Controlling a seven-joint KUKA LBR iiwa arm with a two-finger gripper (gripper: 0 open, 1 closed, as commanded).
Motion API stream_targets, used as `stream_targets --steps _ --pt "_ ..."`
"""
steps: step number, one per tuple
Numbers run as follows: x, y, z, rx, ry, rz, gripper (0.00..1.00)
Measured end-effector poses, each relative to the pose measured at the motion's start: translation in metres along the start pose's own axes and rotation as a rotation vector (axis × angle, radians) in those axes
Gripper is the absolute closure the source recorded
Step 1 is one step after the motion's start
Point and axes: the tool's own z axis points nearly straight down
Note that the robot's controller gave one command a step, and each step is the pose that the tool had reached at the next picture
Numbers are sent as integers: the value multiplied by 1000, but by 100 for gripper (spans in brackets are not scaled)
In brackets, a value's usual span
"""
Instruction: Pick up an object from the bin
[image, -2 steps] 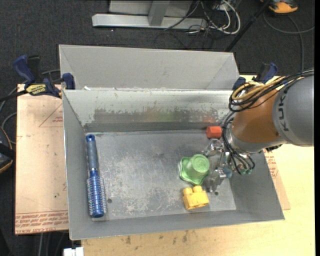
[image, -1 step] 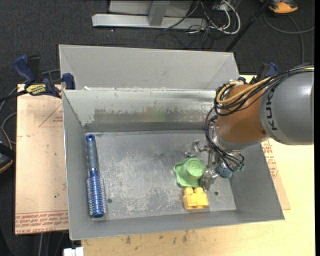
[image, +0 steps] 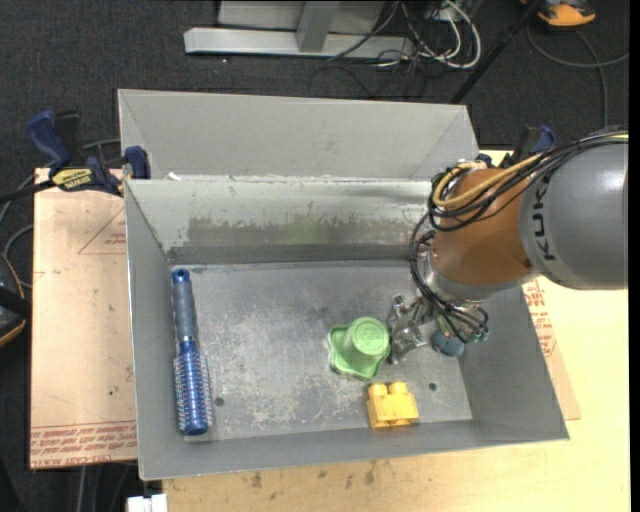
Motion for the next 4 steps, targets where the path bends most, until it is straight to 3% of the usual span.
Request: stream_targets --steps 1,2,3,4 --pt "0 0 0 0 0 0 0" --pt "-38 91 -24 -8 -1 -167 0" --pt "-37 87 -25 -6 1 -162 100" --pt "-37 87 -25 -6 1 -162 0"
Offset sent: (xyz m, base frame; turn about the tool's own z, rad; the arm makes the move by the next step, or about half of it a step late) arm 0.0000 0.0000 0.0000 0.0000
